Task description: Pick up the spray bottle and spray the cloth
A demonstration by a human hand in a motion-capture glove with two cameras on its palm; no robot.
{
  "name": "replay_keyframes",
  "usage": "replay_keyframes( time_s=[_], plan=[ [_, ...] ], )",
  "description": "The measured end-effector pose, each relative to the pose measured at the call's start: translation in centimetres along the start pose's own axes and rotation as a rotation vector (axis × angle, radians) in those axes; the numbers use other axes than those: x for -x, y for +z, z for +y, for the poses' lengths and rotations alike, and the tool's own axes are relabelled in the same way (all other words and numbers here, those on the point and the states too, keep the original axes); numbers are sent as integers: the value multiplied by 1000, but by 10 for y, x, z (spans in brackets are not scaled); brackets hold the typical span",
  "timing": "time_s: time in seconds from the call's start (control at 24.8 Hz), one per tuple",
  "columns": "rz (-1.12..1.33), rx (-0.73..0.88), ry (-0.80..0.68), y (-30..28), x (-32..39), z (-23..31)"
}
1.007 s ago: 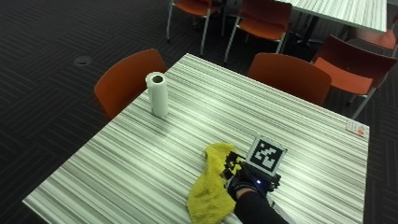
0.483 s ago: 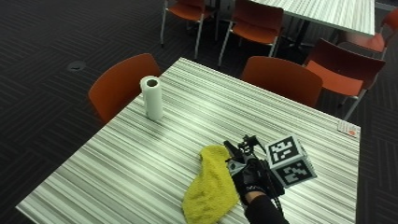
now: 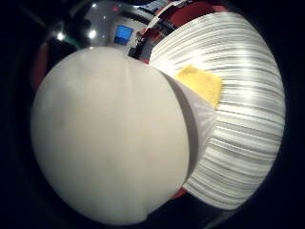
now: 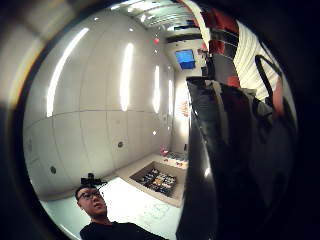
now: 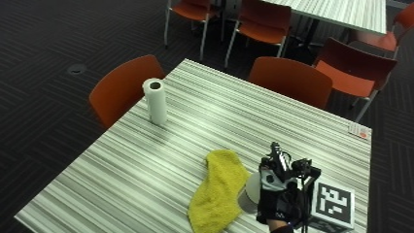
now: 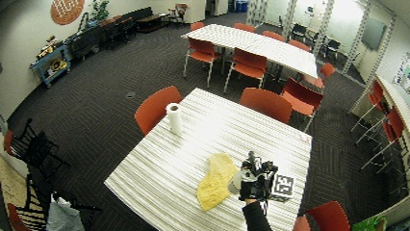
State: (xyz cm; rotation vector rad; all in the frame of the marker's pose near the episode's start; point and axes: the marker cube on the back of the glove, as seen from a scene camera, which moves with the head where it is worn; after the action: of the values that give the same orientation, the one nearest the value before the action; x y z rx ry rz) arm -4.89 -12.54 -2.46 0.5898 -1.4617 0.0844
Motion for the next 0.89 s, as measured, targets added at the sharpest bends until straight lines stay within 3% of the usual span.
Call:
replay_keyframes(
  time_s=[0.52,0.89],
  plan=[
    [95,11,-48,9,-12,-16],
    [73,99,-60,52,-1,-39]
  ],
)
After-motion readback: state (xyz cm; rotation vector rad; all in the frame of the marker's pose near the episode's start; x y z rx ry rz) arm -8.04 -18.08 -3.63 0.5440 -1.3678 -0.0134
